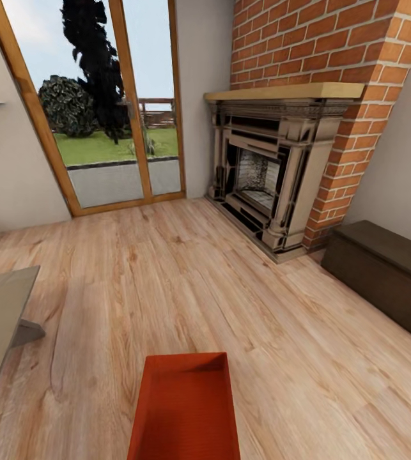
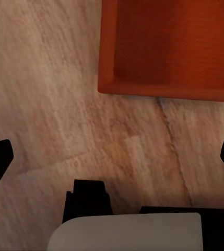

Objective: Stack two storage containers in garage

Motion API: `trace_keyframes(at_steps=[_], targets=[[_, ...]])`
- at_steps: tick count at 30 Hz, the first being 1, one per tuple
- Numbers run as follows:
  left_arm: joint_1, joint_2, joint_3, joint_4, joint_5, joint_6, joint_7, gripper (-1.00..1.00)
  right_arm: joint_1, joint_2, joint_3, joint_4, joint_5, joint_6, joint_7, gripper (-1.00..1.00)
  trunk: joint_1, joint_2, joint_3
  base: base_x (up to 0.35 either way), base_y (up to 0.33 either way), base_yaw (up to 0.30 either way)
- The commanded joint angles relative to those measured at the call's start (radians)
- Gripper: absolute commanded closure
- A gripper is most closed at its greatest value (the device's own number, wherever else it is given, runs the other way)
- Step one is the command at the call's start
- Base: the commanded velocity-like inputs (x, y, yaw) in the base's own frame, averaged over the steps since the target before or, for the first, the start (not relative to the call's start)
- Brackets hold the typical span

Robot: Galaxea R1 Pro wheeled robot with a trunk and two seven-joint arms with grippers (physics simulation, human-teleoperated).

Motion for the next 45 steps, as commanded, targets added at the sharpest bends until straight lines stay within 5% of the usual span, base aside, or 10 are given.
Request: trace_keyframes(at_steps=[1, 45], targets=[[-0.001, 0.000, -0.008, 0.001, 0.010, -0.003, -0.004, -1.00, -0.001, 0.000, 0.009, 0.001, -0.010, -0.004, -0.005, -1.00, 0.000, 0.000, -0.001, 0.025, 0.007, 0.000], [-0.001, 0.000, -0.008, 0.001, 0.010, -0.003, -0.004, -1.00, -0.001, 0.001, 0.009, 0.001, -0.010, -0.005, -0.005, -1.00, 0.000, 0.000, -0.001, 0.002, 0.001, 0.086]])
